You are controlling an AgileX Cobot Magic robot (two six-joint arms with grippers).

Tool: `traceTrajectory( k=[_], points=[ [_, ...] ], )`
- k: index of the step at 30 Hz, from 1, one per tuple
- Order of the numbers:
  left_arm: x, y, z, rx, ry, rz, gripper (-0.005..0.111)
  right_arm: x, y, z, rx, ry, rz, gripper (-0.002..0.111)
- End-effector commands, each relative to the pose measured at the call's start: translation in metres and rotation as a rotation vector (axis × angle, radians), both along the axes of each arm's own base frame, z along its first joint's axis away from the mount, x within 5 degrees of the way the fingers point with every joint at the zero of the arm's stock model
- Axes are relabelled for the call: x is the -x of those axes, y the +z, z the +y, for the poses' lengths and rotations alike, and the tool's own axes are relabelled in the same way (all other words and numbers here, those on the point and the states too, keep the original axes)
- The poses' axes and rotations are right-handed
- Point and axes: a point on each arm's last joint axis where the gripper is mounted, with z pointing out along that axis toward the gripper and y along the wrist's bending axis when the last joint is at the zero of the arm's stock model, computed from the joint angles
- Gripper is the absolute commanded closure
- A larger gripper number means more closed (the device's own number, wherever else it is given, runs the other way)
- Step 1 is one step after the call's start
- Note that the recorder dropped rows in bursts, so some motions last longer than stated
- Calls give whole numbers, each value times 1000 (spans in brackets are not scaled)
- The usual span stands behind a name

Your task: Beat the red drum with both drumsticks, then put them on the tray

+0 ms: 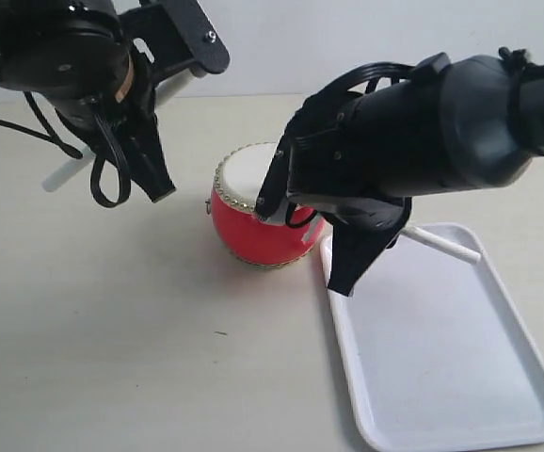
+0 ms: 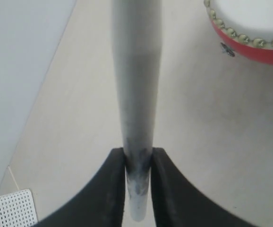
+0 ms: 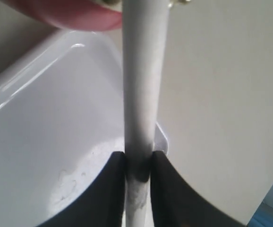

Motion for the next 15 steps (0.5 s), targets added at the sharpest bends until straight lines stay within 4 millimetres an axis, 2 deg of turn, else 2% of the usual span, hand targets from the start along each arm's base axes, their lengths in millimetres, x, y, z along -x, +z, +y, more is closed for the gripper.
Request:
traceTrajectory(
  k=[1,8,11,15],
  points=[
    [-7,-28,-11,-14,6,63,107,4,30,-10,-10,-34,-81,108],
    [-18,-92,-29,-86,-18,178,107,17,76,-22,-106,-68,-191,108],
    [-20,-114,-32,-131,-20,215,107,20,86,-24,-148,-78,-226,108],
    [-21,-131,-32,-177,-30,245,107,21,90,-24,-172,-78,-236,108]
  ],
)
